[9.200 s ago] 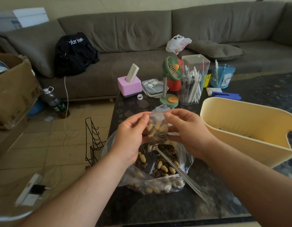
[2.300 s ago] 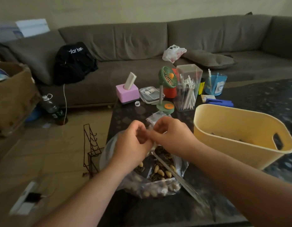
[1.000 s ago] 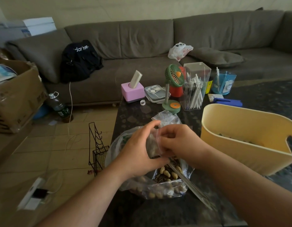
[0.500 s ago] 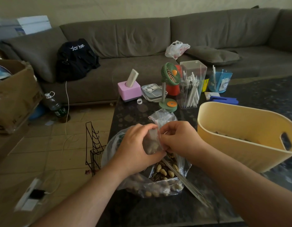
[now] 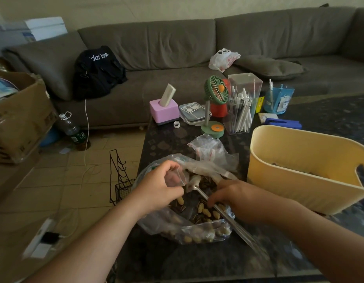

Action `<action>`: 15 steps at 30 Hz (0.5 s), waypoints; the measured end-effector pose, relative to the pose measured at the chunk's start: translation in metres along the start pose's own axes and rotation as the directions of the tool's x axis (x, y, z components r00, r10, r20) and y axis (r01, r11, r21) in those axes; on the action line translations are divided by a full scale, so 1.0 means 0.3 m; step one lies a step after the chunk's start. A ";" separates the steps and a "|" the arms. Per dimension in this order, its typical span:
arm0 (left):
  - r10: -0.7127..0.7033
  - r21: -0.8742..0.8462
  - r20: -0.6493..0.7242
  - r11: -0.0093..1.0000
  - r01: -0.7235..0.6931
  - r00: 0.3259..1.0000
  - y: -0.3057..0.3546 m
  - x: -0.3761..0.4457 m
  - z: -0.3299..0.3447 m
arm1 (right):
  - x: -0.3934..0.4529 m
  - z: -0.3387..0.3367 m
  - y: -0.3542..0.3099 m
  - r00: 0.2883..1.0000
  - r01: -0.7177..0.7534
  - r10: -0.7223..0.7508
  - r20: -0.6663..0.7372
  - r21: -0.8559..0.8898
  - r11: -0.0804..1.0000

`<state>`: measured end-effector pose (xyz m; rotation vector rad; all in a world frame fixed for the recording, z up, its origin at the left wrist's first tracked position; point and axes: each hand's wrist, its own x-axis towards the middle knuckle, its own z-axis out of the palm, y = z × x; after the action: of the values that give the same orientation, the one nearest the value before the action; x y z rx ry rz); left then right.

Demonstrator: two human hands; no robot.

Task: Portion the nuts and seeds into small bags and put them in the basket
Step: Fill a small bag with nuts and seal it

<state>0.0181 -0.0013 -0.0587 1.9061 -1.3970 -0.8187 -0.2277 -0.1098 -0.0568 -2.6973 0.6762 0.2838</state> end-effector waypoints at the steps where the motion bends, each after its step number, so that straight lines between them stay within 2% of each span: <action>1: -0.038 0.014 0.019 0.999 0.038 0.999 0.003 -0.001 -0.005 | 0.003 0.012 0.000 1.000 0.023 -0.023 -0.010 -0.032 0.999; 5: -0.092 0.073 -0.001 0.993 0.092 0.996 0.008 -0.002 -0.006 | 0.011 0.024 -0.019 0.988 0.143 -0.148 -0.046 -0.092 0.985; 9: -0.083 0.117 -0.048 0.989 0.088 0.995 0.011 0.008 0.001 | 0.028 0.020 0.015 0.976 0.181 -0.194 -0.099 -0.126 0.975; 12: -0.038 0.245 -0.076 0.968 0.056 0.996 0.015 0.012 0.010 | 0.042 0.031 0.029 0.965 0.209 -0.226 -0.136 -0.129 0.969; 15: 0.001 0.383 -0.071 0.924 0.027 0.997 0.012 0.019 0.016 | 0.055 0.028 0.036 0.937 0.239 -0.253 -0.242 -0.088 0.967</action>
<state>0.0136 -0.0083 -0.0594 2.2133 -1.5924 -0.5016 -0.2197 -0.1226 -0.0720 -2.8631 0.3920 -0.1064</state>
